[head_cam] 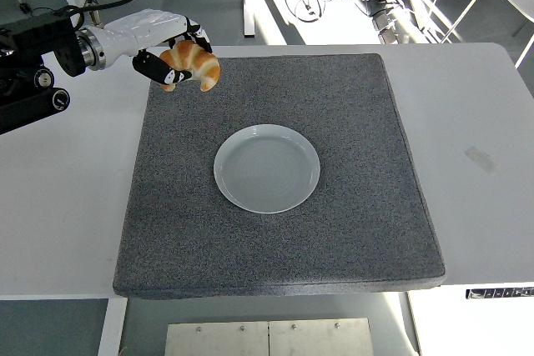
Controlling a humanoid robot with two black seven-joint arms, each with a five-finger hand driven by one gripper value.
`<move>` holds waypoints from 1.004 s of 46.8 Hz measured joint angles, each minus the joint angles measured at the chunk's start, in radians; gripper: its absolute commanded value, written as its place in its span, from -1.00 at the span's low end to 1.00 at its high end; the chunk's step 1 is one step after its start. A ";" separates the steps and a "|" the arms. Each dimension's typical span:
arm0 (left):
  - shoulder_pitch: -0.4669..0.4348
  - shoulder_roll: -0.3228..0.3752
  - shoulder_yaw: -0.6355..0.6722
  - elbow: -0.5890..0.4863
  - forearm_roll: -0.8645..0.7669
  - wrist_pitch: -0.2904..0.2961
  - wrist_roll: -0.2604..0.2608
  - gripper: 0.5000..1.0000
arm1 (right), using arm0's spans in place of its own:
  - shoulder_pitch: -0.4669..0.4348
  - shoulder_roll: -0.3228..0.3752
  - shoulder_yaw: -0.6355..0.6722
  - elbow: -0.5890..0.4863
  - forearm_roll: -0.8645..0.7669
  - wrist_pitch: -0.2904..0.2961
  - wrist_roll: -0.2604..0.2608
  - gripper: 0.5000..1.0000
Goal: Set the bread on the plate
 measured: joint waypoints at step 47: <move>0.046 -0.326 0.049 0.017 0.008 -0.027 -0.018 -1.00 | 0.000 0.000 0.000 0.000 0.000 0.000 0.000 1.00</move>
